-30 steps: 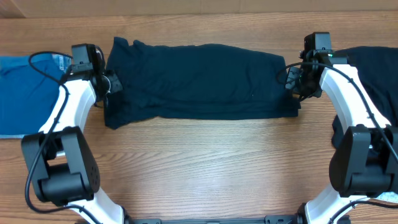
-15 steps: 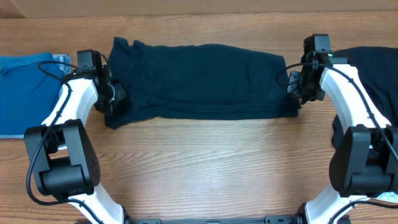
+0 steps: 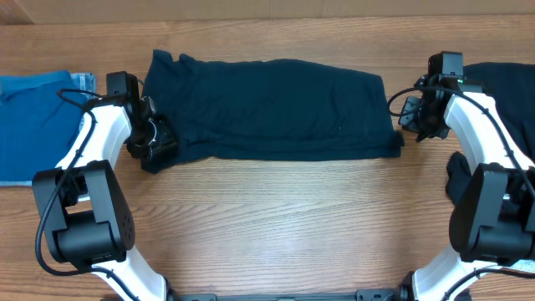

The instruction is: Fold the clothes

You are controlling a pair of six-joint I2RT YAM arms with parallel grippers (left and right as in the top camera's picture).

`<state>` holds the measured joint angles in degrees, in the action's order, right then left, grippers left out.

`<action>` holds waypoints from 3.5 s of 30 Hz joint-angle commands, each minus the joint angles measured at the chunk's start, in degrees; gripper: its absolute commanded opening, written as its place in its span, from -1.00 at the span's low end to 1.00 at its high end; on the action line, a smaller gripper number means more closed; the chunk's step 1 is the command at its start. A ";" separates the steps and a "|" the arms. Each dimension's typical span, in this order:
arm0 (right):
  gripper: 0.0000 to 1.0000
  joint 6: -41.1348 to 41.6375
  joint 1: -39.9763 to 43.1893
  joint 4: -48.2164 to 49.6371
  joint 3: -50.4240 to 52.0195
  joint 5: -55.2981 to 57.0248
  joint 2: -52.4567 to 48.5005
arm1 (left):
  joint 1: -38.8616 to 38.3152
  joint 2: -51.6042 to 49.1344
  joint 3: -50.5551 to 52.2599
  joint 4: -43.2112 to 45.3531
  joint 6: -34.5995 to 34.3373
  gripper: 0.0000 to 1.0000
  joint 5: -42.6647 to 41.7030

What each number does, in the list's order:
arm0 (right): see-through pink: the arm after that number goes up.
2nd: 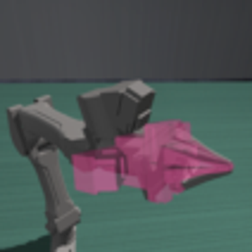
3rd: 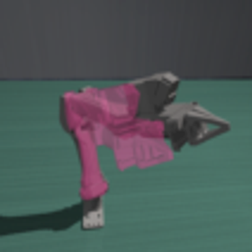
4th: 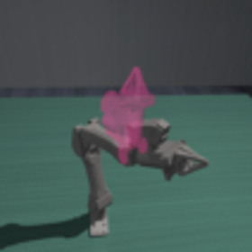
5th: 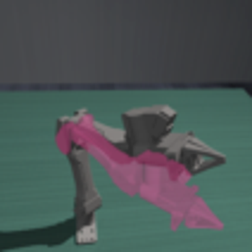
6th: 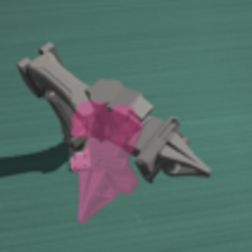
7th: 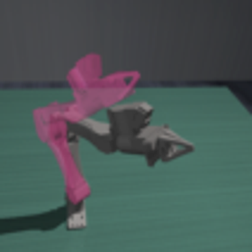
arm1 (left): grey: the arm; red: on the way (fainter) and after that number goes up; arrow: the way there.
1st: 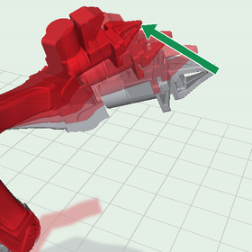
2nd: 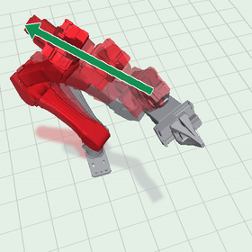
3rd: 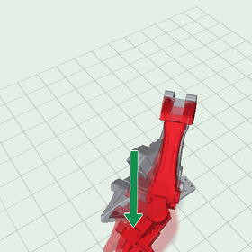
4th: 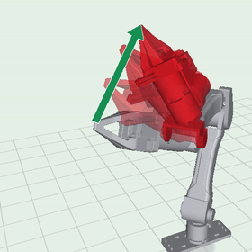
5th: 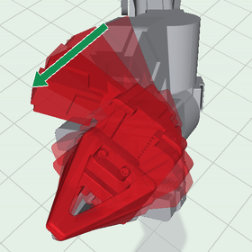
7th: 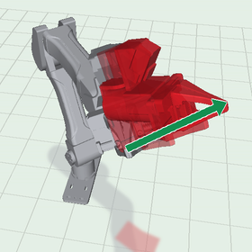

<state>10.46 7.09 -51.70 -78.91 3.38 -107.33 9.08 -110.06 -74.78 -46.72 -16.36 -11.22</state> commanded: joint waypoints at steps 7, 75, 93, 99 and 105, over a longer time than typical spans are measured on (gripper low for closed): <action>-0.49 -0.02 0.07 3.02 5.88 -2.51 -0.61 | -0.11 -0.39 -1.25 0.04 1.16 0.01 -0.81; -0.92 -10.86 -1.88 -2.32 -2.32 -20.48 -4.09 | -0.11 -0.39 -1.25 0.04 1.57 -0.06 -0.76; -0.92 -10.03 -1.88 3.26 1.77 -19.28 -12.17 | -0.94 1.60 -13.35 -10.19 4.98 0.02 -15.19; -0.92 -10.03 -1.88 3.41 1.77 -19.28 -12.17 | -11.37 1.60 -13.40 -8.68 16.74 -0.85 -11.28; -0.92 -10.01 -1.88 3.21 1.77 -19.30 -12.17 | -28.15 1.57 -13.38 -3.19 31.85 -0.92 2.99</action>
<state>0.40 5.26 -49.15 -77.60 -16.51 -117.34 -12.62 -110.02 -86.96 -51.57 5.02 -16.84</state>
